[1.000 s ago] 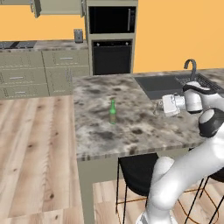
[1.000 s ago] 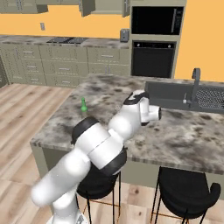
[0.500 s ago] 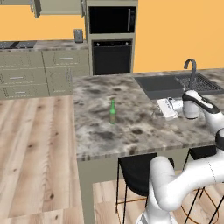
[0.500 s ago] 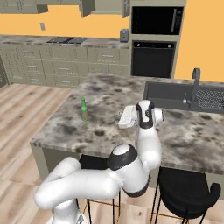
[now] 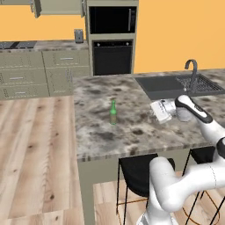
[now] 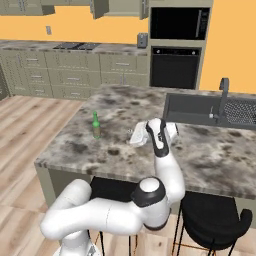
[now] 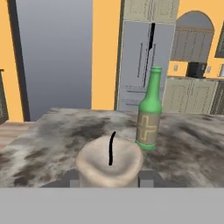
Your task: Get the candle and the beer from the cabinet and move them to the dining counter.
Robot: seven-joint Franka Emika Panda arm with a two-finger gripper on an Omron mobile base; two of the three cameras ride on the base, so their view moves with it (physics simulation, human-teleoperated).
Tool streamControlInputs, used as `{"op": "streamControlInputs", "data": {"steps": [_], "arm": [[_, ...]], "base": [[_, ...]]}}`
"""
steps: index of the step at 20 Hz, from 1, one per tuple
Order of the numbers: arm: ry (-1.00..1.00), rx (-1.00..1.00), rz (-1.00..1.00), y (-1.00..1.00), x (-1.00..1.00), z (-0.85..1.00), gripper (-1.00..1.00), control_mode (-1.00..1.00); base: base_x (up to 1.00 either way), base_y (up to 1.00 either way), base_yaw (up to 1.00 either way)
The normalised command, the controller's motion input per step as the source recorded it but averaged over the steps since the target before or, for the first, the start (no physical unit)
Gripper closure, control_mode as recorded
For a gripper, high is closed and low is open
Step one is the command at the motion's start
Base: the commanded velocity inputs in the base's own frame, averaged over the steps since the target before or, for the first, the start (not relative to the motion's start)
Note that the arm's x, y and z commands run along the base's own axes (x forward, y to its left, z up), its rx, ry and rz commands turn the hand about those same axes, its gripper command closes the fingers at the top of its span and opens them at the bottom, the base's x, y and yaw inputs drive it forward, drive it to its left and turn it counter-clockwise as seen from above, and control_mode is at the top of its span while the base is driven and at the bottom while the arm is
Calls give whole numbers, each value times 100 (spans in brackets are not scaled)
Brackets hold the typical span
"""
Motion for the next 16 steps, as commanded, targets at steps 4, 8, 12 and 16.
{"op": "streamControlInputs", "data": {"steps": [4,8,12,16], "arm": [[0,-19,-21,28,-13,-25,100,-100],[0,-14,-17,9,0,-42,100,-100],[-1,-9,-11,3,0,-39,100,-100],[-6,-1,-1,0,0,-25,100,-100]], "base": [[0,0,0],[0,0,0],[0,0,0],[0,0,0]]}}
